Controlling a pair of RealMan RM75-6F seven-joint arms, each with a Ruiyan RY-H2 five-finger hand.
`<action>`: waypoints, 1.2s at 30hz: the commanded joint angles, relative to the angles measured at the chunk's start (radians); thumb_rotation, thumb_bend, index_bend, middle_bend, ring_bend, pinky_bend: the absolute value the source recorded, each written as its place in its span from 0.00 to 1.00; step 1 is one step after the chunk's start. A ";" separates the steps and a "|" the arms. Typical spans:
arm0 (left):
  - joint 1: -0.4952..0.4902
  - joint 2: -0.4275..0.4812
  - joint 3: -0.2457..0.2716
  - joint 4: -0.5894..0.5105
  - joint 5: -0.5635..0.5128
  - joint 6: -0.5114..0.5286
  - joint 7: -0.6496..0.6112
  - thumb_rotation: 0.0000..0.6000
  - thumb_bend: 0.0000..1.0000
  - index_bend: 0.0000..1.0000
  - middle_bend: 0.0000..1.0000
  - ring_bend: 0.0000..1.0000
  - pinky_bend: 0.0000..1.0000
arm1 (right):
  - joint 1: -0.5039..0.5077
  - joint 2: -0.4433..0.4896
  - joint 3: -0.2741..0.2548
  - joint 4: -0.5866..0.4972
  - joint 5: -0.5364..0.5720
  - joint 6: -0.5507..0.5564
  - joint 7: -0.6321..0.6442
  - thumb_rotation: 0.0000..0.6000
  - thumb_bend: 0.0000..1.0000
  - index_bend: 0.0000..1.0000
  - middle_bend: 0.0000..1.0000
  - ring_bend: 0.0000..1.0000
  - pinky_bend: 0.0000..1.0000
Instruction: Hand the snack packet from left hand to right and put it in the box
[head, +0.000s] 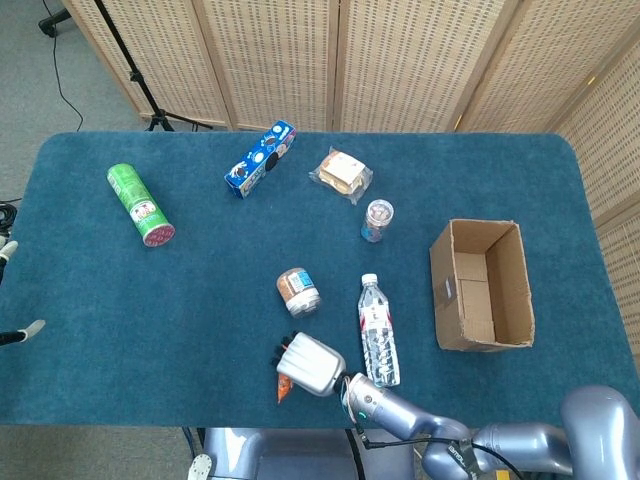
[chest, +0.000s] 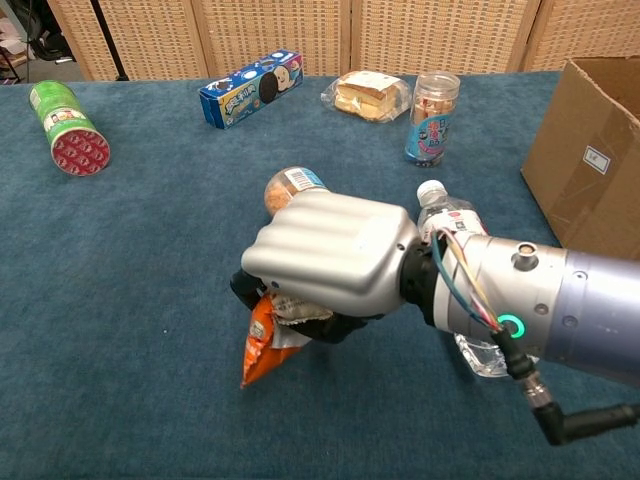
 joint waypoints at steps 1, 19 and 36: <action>0.000 0.000 0.000 -0.001 0.000 -0.002 0.002 1.00 0.00 0.00 0.00 0.00 0.00 | -0.002 0.041 -0.002 -0.033 -0.085 0.074 0.094 1.00 0.80 0.65 0.61 0.47 0.58; 0.006 0.004 0.000 -0.016 0.011 0.005 0.019 1.00 0.00 0.00 0.00 0.00 0.00 | -0.127 0.518 0.169 -0.095 -0.105 0.361 0.270 1.00 0.83 0.65 0.61 0.47 0.58; 0.015 0.014 0.005 -0.036 0.030 0.017 0.021 1.00 0.00 0.00 0.00 0.00 0.00 | -0.332 0.552 0.003 0.338 -0.095 0.462 0.613 1.00 0.83 0.65 0.61 0.47 0.58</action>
